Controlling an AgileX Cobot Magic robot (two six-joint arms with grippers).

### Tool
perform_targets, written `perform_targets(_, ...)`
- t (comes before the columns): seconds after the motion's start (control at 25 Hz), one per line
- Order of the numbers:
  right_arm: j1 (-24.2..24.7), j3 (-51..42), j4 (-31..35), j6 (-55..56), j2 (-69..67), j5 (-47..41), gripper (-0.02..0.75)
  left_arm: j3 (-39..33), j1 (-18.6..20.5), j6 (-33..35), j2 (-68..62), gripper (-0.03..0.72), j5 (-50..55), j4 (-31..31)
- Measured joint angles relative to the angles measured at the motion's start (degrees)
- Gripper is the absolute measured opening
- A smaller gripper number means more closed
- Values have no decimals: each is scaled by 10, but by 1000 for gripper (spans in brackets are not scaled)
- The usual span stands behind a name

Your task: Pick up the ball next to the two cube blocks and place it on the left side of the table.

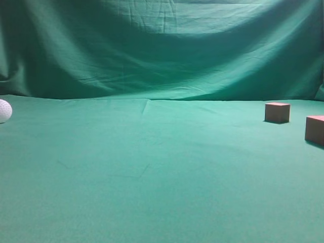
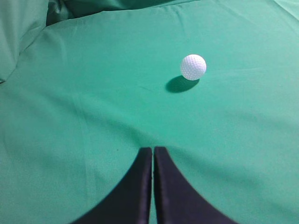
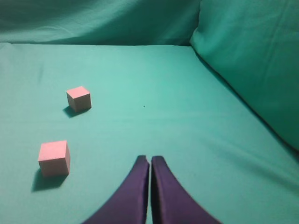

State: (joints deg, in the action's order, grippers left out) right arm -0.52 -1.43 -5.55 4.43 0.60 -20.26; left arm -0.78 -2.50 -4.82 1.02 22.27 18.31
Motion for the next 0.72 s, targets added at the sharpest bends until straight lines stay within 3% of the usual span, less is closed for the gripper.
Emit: perform_targets(0.72,0,-1,1,4,0,-22,0,0,0,0,0,0,0,0)
